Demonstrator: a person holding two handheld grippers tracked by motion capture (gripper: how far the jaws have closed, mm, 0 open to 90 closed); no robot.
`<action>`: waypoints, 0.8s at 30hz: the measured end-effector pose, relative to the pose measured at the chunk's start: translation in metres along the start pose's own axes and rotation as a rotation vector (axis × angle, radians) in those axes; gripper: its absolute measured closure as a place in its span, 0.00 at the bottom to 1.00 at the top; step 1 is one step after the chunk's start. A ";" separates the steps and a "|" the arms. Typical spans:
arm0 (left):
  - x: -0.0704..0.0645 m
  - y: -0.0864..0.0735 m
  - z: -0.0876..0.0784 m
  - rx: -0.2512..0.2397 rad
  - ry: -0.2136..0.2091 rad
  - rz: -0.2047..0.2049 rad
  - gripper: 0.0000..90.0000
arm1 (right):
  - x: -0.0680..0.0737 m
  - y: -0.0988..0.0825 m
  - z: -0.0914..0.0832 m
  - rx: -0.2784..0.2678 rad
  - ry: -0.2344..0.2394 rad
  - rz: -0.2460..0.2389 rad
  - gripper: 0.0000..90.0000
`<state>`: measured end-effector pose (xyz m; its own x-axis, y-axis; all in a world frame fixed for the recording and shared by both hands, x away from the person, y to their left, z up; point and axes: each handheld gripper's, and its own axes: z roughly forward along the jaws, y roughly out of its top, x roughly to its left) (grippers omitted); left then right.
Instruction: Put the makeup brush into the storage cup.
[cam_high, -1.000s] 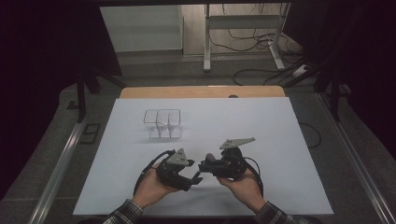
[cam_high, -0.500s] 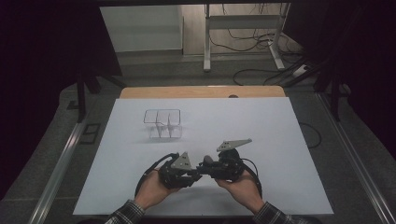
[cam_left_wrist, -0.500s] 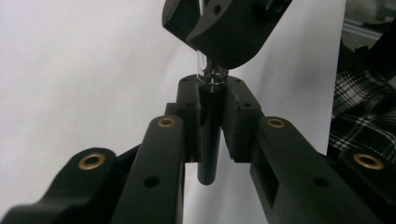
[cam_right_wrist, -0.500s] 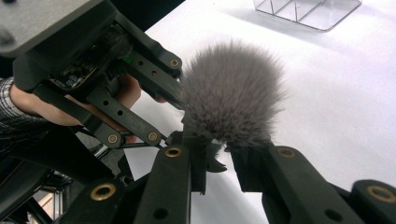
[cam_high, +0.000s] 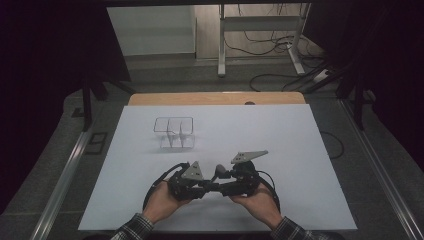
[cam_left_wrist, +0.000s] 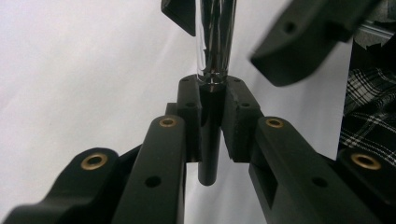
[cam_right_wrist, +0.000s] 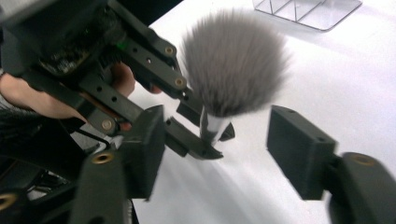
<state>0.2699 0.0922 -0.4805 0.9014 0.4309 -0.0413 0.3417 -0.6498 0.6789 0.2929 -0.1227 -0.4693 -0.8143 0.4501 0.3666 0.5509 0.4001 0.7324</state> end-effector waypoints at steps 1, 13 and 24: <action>0.001 0.000 0.000 -0.003 0.000 -0.005 0.87 | 0.000 -0.001 0.001 -0.001 0.004 -0.004 0.35; 0.007 -0.004 -0.003 -0.003 0.004 -0.027 0.87 | -0.002 -0.003 0.003 -0.007 -0.012 -0.033 0.20; 0.011 -0.007 -0.007 -0.024 0.009 -0.060 0.87 | -0.003 -0.004 0.002 0.009 -0.040 -0.065 0.14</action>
<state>0.2757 0.1062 -0.4806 0.8771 0.4744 -0.0758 0.3885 -0.6077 0.6927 0.2937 -0.1242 -0.4749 -0.8403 0.4548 0.2951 0.4991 0.4362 0.7488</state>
